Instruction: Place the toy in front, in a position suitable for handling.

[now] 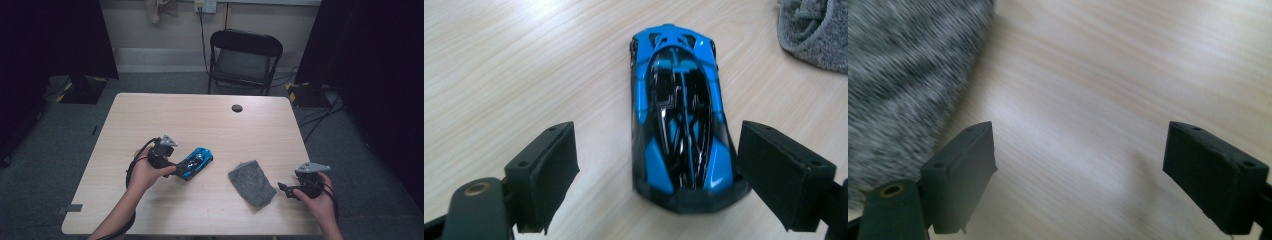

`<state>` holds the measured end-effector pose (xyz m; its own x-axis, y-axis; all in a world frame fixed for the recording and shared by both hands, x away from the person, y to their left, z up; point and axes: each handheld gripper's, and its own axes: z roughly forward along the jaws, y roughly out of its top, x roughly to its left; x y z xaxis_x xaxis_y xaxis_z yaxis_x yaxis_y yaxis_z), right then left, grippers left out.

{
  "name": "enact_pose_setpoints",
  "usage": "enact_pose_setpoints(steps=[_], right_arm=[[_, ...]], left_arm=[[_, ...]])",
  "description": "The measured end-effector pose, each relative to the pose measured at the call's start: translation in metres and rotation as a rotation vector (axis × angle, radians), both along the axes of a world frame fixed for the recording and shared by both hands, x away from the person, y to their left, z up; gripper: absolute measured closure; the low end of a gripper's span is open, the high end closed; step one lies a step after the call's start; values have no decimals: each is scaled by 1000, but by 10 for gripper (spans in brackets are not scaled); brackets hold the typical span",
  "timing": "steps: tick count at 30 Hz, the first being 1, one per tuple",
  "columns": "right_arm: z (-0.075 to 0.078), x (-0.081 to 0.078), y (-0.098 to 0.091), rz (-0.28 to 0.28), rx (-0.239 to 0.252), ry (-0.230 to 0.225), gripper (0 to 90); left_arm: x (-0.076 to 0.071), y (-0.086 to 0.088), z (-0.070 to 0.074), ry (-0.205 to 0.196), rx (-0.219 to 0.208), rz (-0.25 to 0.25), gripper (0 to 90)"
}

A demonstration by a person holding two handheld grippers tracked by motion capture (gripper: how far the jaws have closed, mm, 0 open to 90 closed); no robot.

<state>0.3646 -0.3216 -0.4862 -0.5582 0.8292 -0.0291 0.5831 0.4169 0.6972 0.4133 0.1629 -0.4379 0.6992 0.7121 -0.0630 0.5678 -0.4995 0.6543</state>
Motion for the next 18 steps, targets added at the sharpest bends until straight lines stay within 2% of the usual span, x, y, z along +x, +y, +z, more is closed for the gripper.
enact_pose_setpoints(steps=[3, 7, 9, 13, 18], right_arm=[[10, 0, 8, 13, 41, -3, 130], [21, -1, 29, 63, 47, -7, 132], [24, -1, 41, 80, 67, -2, 133], [26, 1, 69, 108, 77, 17, 134], [26, 1, 101, 143, 71, 25, 140]], left_arm=[[-6, 7, -2, 8, -2, -2, 164], [-14, 11, -5, -2, -18, 4, 163], [-19, 10, -7, -9, -25, -8, 163], [-23, 6, -12, -32, -21, -42, 163], [-26, 4, -21, -38, -5, -39, 164]])
